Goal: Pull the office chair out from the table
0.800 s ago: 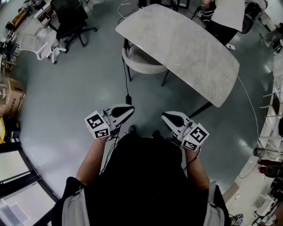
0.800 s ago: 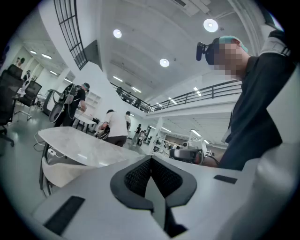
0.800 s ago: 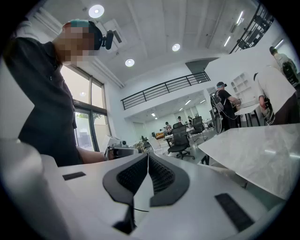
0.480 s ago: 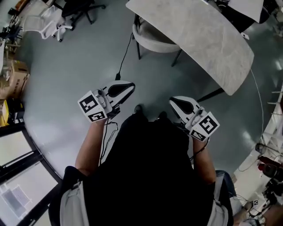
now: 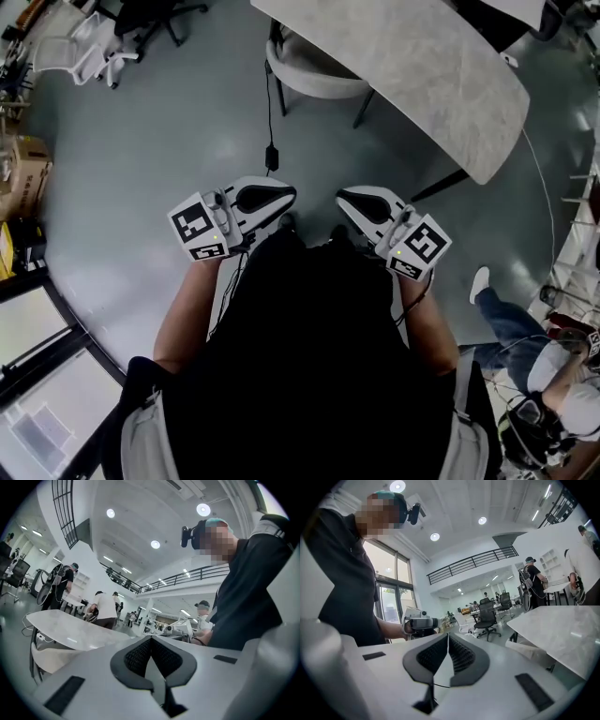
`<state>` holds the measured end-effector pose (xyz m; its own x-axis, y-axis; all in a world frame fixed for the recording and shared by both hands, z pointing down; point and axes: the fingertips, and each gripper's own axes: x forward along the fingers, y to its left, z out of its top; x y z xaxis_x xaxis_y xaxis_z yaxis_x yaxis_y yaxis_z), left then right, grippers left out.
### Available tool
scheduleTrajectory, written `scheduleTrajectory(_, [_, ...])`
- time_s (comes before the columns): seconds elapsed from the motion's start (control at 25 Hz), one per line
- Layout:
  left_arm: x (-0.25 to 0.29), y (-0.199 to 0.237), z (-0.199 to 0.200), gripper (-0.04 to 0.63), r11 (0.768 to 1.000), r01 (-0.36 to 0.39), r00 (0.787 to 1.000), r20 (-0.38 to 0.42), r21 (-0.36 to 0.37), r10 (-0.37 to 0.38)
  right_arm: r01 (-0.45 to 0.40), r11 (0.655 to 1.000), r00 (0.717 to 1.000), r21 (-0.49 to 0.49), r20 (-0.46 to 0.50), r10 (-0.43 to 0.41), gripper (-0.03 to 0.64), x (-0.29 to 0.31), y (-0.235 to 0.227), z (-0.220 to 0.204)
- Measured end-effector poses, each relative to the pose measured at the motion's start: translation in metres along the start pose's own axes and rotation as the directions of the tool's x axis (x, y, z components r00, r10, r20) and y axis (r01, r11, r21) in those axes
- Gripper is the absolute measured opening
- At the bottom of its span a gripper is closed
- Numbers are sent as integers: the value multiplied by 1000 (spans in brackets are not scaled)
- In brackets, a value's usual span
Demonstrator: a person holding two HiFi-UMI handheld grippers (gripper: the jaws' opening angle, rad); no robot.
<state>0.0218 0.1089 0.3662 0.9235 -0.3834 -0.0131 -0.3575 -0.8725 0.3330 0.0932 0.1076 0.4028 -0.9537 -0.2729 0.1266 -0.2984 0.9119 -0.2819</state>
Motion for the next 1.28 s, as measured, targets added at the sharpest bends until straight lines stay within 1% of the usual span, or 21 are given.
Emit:
scheduleTrajectory(0.32, [2, 2, -8, 12, 1000, 8, 999, -31, 16, -8, 10, 1000, 1000, 8, -6, -10, 24, 2, -1, -3])
scheduleTrajectory(0.72, [-12, 8, -15, 12, 1000, 11, 999, -45, 2, -11, 39, 999, 999, -3, -27, -39, 23, 14, 8, -6])
scheduleTrajectory(1.0, [-34, 21, -13, 12, 1000, 17, 998, -57, 11, -16, 69, 997, 997, -14, -29, -70, 23, 37, 16, -7])
scheduleTrajectory(1.28, [-64, 32, -18, 12, 999, 52, 997, -62, -6, -52, 111, 994, 993, -15, -37, -112, 24, 67, 27, -10])
